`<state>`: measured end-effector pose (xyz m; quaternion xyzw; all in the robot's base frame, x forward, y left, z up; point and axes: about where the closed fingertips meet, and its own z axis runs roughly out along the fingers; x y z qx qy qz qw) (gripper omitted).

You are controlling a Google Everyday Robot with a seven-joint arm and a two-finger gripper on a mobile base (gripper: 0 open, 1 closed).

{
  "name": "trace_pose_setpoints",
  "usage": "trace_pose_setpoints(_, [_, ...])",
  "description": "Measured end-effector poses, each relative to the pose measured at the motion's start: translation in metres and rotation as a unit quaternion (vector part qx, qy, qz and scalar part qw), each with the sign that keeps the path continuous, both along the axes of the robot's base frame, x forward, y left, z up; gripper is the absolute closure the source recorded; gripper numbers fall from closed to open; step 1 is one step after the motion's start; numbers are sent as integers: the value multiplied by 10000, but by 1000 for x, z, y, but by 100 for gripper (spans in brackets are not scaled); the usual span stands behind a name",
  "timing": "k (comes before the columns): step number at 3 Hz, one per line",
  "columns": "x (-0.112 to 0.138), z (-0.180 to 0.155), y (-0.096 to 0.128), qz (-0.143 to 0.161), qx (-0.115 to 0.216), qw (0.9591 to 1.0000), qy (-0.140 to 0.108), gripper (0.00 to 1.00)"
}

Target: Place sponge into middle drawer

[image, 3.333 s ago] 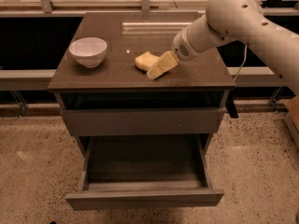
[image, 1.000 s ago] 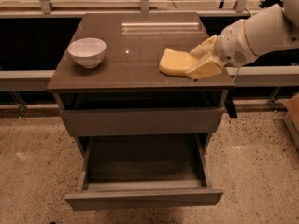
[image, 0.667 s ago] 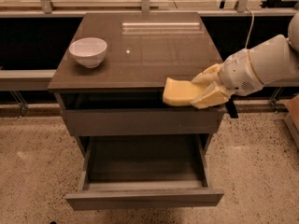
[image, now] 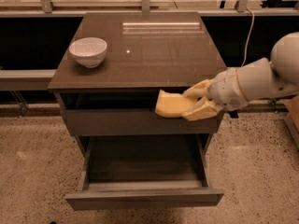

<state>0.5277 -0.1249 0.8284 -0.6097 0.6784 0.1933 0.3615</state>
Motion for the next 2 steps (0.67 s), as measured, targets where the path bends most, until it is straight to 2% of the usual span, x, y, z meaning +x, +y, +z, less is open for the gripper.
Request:
trace_pose_setpoints(1, [-18, -115, 26, 627, 438, 9971, 1, 100])
trace_pose_setpoints(2, [-29, -171, 33, 1034, 663, 9924, -38, 100])
